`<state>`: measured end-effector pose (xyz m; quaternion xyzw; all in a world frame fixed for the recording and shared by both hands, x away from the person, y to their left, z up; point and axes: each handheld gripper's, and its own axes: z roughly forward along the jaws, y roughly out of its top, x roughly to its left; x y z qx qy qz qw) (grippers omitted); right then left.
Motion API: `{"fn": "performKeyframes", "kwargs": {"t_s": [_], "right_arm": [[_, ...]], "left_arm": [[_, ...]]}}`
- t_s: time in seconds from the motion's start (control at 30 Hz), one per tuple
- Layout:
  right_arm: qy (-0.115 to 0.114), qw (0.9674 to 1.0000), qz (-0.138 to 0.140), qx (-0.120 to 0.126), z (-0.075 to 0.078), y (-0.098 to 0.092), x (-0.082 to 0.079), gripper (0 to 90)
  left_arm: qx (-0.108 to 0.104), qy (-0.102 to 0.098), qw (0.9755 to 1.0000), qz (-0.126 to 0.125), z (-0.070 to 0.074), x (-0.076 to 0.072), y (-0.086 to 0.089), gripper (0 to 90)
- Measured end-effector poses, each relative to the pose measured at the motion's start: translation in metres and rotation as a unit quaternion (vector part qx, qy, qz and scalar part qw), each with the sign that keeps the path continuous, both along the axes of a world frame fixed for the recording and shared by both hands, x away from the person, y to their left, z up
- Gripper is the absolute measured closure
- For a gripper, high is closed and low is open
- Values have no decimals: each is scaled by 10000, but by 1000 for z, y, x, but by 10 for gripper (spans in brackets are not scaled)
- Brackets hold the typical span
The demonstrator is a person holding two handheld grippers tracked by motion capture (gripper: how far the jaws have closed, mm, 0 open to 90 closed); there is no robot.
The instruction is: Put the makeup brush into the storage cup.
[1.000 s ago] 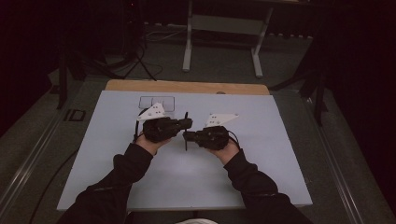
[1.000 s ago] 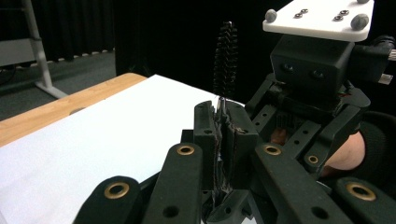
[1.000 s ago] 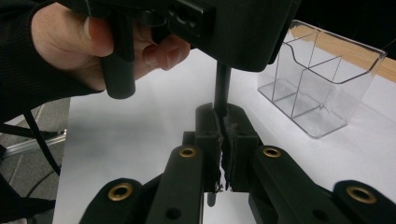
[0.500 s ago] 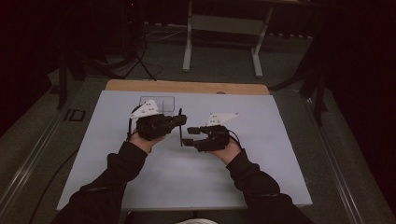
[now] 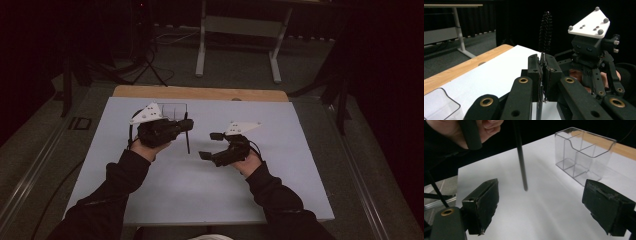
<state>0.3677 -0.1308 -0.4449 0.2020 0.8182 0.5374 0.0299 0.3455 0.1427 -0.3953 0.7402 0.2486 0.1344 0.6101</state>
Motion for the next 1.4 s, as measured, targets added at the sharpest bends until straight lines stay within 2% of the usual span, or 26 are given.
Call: {"fn": "performKeyframes", "kwargs": {"t_s": [0.23, 0.27, 0.33, 0.4, 0.57, 0.83, 0.9, 1.0, 1.03, 1.4], "right_arm": [[-155, 9999, 31, 46, 2, -9, -2, 141], [-300, 9995, -48, 66, 3, -12, -3, 141], [-334, 9994, -76, 97, 3, -15, -4, 141], [-398, 9991, -129, 1, 2, -18, -5, 141], [-464, 9987, -221, -26, -4, -27, -8, 141], [-419, 9983, -366, -189, -14, -42, -14, 142], [-445, 9979, -368, -293, -17, -45, -17, 142], [-370, 9983, -342, -300, -21, -48, -20, 142], [-333, 9981, -330, -389, -25, -51, -23, 142], [-249, 9979, -459, -384, -32, -67, -31, 144]], "left_arm": [[9, -17, 10000, 98, 5, 1, 7, 861], [22, -30, 9999, 129, 7, 2, 8, 861], [18, -47, 9999, 149, 9, 2, 10, 861], [13, -65, 9998, 170, 11, 3, 12, 861], [5, -104, 9997, 225, 16, 5, 15, 861], [-17, -216, 9991, 362, 28, 10, 23, 861], [-26, -239, 9989, 405, 31, 12, 26, 860], [-23, -244, 9988, 421, 33, 12, 27, 860], [-61, -285, 9984, 489, 39, 14, 32, 860], [-19, -436, 9964, 726, 55, 23, 43, 860]]}}
